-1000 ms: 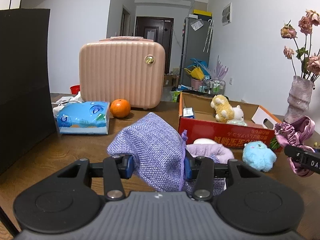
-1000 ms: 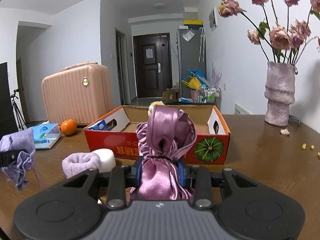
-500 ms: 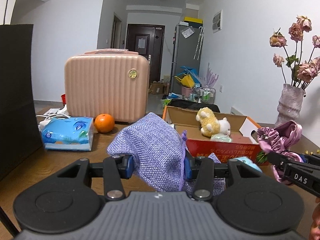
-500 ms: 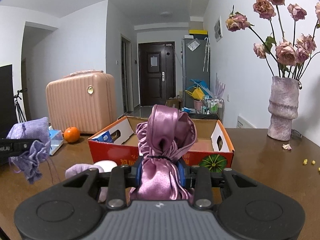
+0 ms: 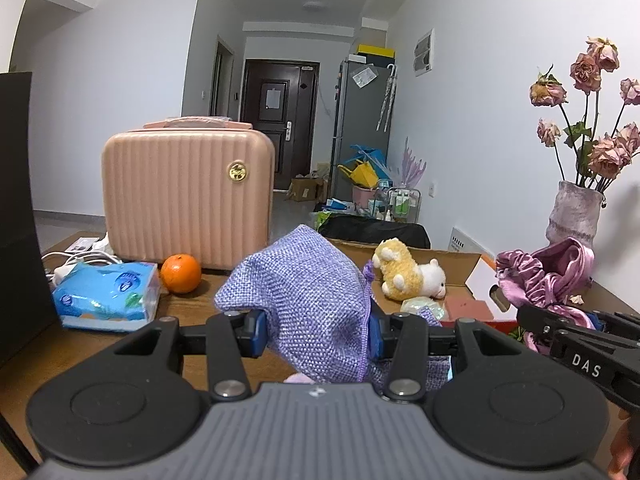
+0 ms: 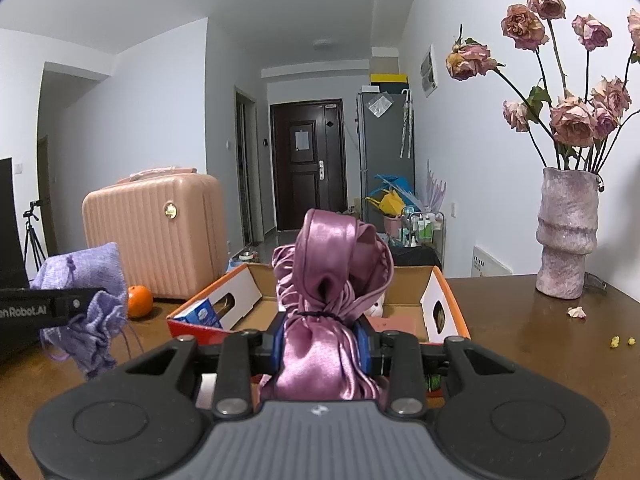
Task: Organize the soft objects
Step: 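Carry the pouch in the left tool and scrunchie in the right tool over the box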
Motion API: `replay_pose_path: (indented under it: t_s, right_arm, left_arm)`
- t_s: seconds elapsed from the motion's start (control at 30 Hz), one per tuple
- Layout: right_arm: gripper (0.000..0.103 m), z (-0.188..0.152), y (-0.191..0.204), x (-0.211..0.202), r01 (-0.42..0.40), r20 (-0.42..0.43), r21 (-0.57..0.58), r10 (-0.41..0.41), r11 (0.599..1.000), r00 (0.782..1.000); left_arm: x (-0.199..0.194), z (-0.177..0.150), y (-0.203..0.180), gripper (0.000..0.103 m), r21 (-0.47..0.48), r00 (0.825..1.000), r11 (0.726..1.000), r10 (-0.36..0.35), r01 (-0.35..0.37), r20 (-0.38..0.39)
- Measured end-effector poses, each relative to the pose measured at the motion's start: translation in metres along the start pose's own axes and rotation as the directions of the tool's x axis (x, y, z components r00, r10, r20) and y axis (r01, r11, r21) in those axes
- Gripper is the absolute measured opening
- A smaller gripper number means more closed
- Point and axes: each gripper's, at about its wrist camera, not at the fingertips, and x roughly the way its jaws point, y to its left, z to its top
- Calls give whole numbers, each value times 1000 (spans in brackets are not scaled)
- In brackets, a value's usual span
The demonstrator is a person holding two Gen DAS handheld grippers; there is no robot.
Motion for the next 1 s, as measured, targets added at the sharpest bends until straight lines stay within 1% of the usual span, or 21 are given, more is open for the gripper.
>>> replay_pose_path:
  t_s: [0.23,0.43,1.0]
  right_arm:
    - [33,8,-3,12,9,15,14,-9,1000,1000]
    - [33,11,-7,24,17,12,21,-17,1000,1000]
    - [33,22,-15,62,45,20,22,-45,999,999]
  left_arm:
    - [17,7,-14,46,10,1000,1000,-21,21,9]
    - [33,10,-25,46,21,999,999,-34,33,7]
    - [82,23,-41,46,25,998,998,-55,55,7]
